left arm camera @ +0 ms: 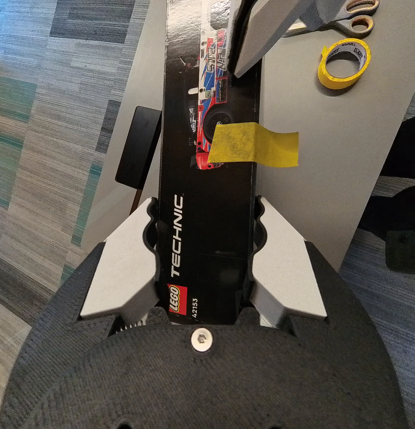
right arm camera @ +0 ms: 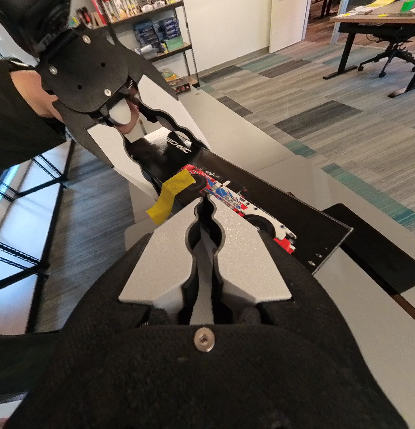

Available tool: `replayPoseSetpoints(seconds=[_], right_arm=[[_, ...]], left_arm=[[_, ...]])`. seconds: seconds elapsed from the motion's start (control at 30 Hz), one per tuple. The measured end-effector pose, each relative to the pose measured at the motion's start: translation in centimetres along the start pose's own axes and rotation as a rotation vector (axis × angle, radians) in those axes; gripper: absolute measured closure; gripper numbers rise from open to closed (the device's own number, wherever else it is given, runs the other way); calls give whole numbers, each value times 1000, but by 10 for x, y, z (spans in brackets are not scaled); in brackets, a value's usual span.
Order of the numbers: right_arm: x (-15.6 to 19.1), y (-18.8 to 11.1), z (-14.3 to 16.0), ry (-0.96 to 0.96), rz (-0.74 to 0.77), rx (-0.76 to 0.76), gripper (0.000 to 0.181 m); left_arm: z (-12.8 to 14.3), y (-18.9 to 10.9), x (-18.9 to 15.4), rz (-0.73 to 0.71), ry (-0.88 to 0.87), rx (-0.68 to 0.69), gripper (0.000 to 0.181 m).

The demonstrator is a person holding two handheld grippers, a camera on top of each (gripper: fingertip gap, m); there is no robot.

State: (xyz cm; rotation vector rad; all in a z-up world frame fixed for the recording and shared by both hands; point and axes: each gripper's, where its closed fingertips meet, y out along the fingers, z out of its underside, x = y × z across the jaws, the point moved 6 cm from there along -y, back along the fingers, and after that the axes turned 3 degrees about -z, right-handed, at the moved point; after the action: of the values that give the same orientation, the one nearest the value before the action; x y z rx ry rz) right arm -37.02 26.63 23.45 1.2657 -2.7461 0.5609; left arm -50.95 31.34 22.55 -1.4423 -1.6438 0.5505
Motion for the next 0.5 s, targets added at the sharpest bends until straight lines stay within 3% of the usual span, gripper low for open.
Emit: replayPoseSetpoints(seconds=[0.1, 0.23, 0.37, 0.4, 0.5], right_arm=[[14, 1, -11, -77, -140, -48, 168], [33, 4, -28, -299, -245, 48, 168], [35, 8, -36, -216, -293, 43, 170], [37, 6, -36, -200, -281, -7, 181], [43, 6, -29, -78, -248, -178, 181]], left_arm=[[0, 0, 0, 0, -1, 0, 98], [0, 0, 0, 0, -2, 0, 98], [0, 0, 1, 0, -4, 2, 97], [0, 0, 1, 0, -3, 1, 98], [0, 0, 0, -1, -2, -1, 98]])
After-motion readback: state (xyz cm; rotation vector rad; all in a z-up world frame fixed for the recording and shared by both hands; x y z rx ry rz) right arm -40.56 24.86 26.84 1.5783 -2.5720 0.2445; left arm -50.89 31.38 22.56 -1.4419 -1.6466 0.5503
